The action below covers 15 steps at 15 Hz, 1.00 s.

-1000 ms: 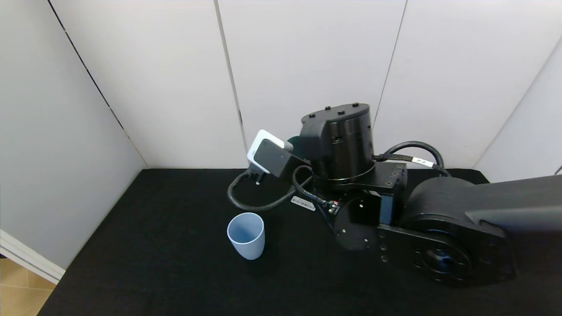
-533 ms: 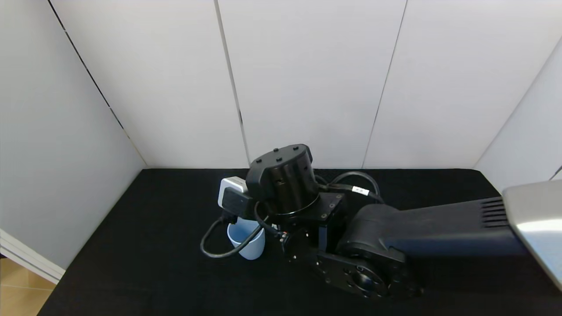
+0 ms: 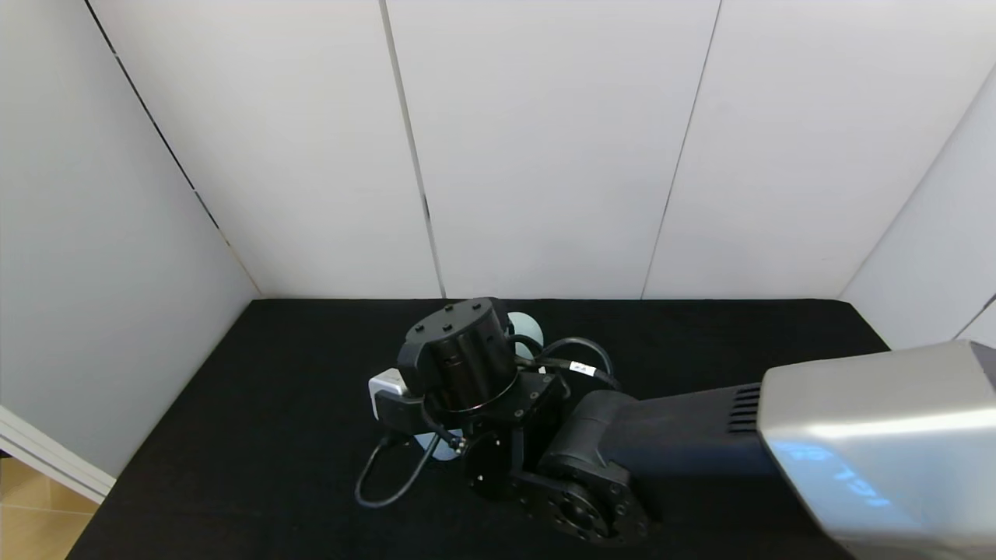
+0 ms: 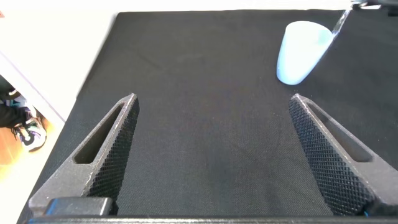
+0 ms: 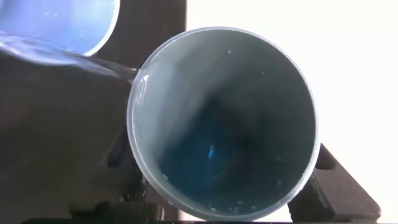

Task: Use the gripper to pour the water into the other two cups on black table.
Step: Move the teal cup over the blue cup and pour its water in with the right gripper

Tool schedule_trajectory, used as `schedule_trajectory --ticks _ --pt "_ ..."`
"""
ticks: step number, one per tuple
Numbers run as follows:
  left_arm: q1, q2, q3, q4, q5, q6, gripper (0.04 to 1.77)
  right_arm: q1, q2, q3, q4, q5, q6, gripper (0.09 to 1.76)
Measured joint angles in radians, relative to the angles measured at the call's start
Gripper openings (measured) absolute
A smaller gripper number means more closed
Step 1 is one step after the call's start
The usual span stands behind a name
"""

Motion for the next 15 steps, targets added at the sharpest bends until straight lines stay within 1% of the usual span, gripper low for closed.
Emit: schedule_trajectory --ticks 4,6,9,15 --pt "0.0 0.0 0.0 0.0 0.0 0.0 1.72 -0.001 0.07 -0.136 0.001 -0.004 -0.161 1.21" --pt "0.0 0.0 0.0 0.0 0.0 0.0 1.72 0.002 0.1 -0.178 -0.001 -0.02 -0.201 1.21" --pt "0.0 0.0 0.0 0.0 0.0 0.0 1.72 0.005 0.124 -0.199 -0.001 -0.022 -0.246 1.21" --pt "0.0 0.0 0.0 0.0 0.0 0.0 1.72 0.001 0.132 -0.203 -0.003 -0.022 -0.336 1.2"
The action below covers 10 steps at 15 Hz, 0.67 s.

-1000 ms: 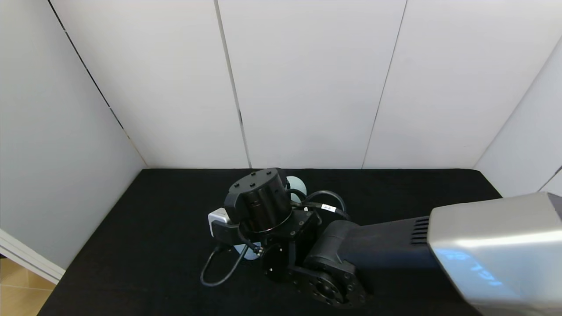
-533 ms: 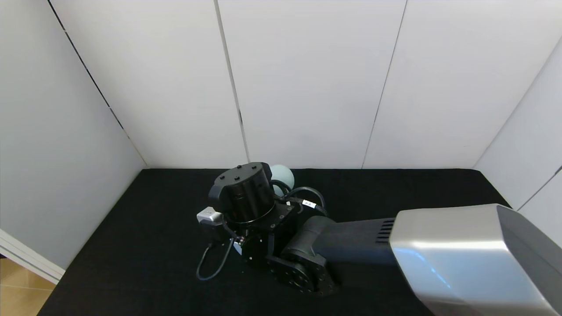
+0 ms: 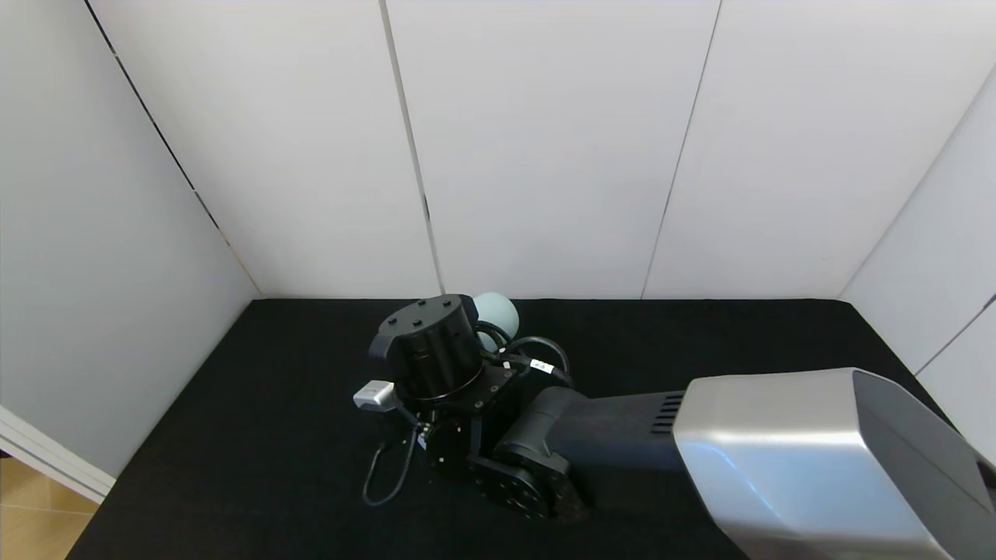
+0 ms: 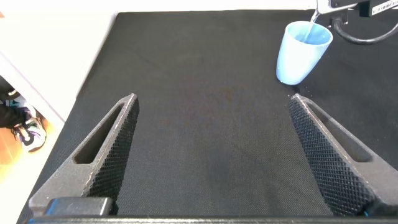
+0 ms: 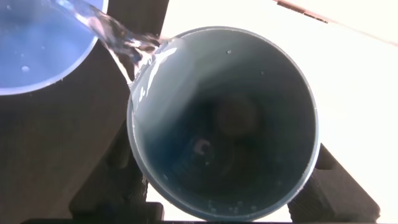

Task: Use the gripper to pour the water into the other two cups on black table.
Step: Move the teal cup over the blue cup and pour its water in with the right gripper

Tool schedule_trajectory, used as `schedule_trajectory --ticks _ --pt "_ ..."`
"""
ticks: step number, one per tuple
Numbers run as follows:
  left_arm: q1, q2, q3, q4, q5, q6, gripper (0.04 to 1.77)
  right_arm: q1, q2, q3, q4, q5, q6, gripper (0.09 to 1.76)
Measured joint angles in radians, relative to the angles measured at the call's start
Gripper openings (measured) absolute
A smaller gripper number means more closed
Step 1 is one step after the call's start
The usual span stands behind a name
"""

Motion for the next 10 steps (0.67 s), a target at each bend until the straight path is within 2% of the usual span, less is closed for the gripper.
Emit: schedule_trajectory --ticks 8,10 --pt "0.0 0.0 0.0 0.0 0.0 0.0 1.72 0.001 -0.004 0.026 -0.003 0.002 0.013 1.2" --pt "0.0 0.0 0.0 0.0 0.0 0.0 1.72 0.004 -0.015 0.047 -0.039 0.009 0.034 1.2"
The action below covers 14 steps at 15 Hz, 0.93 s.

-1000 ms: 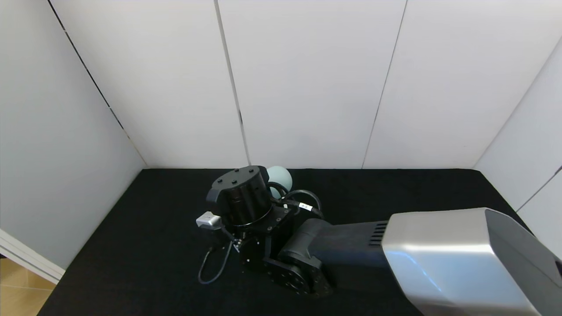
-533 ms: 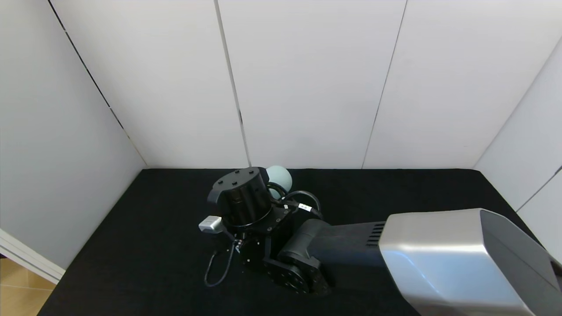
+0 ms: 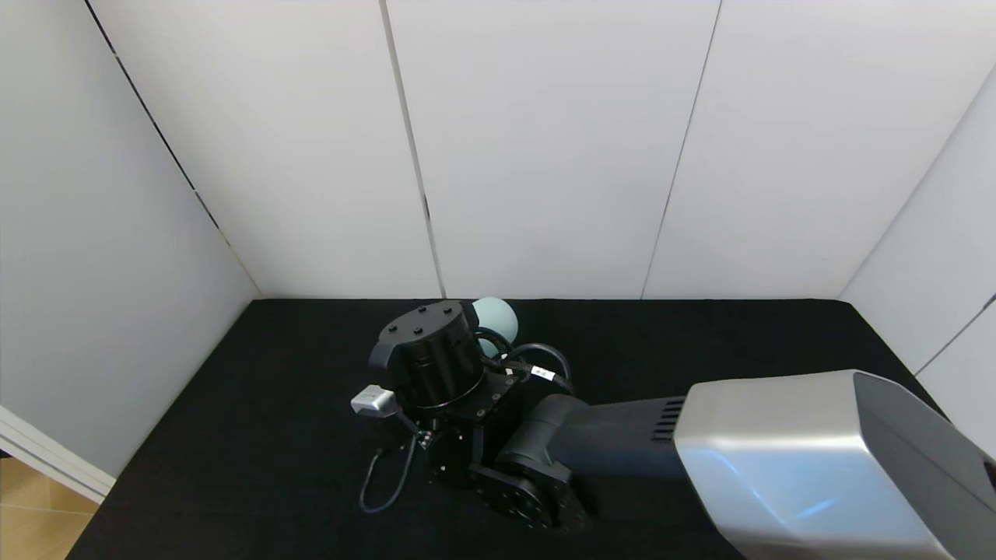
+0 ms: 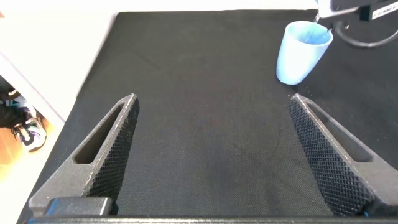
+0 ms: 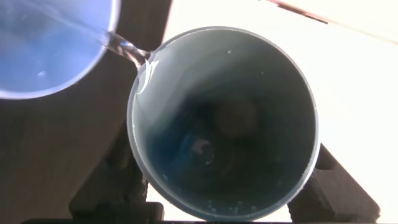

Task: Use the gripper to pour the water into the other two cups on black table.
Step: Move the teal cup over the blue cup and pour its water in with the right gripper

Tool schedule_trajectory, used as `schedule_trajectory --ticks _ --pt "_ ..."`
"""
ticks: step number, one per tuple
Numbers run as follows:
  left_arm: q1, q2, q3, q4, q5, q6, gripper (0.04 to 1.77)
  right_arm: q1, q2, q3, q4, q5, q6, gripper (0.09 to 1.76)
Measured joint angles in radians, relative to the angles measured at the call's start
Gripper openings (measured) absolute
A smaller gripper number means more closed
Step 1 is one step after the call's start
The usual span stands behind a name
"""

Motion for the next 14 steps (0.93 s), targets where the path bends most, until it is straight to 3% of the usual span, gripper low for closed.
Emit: schedule_trajectory --ticks 3,8,14 --pt "0.0 0.0 0.0 0.0 0.0 0.0 1.72 0.0 -0.028 0.059 -0.061 0.002 0.083 1.2" --pt "0.0 0.0 0.0 0.0 0.0 0.0 1.72 -0.003 -0.137 0.246 -0.077 0.0 0.41 1.2" --pt "0.0 0.0 0.0 0.0 0.0 0.0 1.72 0.003 -0.372 0.553 -0.081 0.0 0.97 1.2"
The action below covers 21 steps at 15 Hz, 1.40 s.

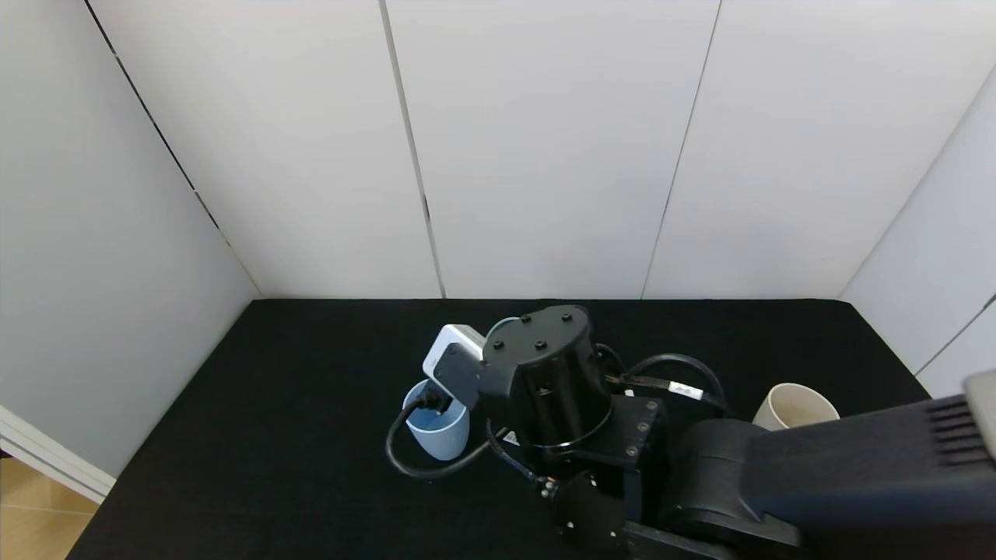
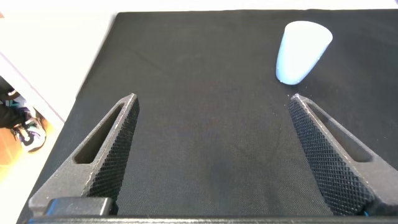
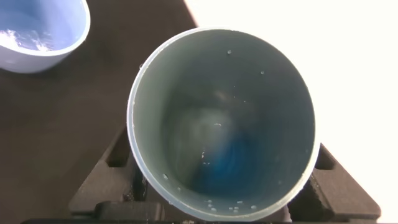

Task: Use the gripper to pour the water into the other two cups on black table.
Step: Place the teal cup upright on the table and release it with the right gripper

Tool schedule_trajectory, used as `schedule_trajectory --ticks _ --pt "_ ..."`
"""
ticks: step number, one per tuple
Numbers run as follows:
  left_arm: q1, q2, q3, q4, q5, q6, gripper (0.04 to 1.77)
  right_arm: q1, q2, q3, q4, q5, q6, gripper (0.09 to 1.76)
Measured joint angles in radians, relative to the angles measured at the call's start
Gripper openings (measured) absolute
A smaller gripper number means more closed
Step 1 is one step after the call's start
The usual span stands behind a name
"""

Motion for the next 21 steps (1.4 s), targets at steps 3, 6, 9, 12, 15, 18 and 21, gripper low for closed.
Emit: schedule_trajectory --ticks 3,6,9,12,15,18,21 --pt "0.0 0.0 0.0 0.0 0.0 0.0 1.72 0.008 -0.119 0.189 -0.003 0.014 0.325 1.2" --pt "0.0 0.0 0.0 0.0 0.0 0.0 1.72 0.022 -0.239 0.357 -0.042 0.103 0.552 1.2" --pt "0.0 0.0 0.0 0.0 0.0 0.0 1.72 0.019 -0.322 0.51 -0.256 0.173 0.631 1.2" --pt "0.0 0.0 0.0 0.0 0.0 0.0 1.72 0.017 -0.319 0.649 -0.465 0.194 0.64 1.2" --pt "0.0 0.0 0.0 0.0 0.0 0.0 1.72 0.026 -0.237 0.698 -0.596 0.235 0.64 1.2" --pt "0.0 0.0 0.0 0.0 0.0 0.0 1.72 0.023 -0.111 0.719 -0.702 0.266 0.644 1.2" --pt "0.0 0.0 0.0 0.0 0.0 0.0 1.72 0.022 0.03 0.724 -0.822 0.275 0.645 1.2"
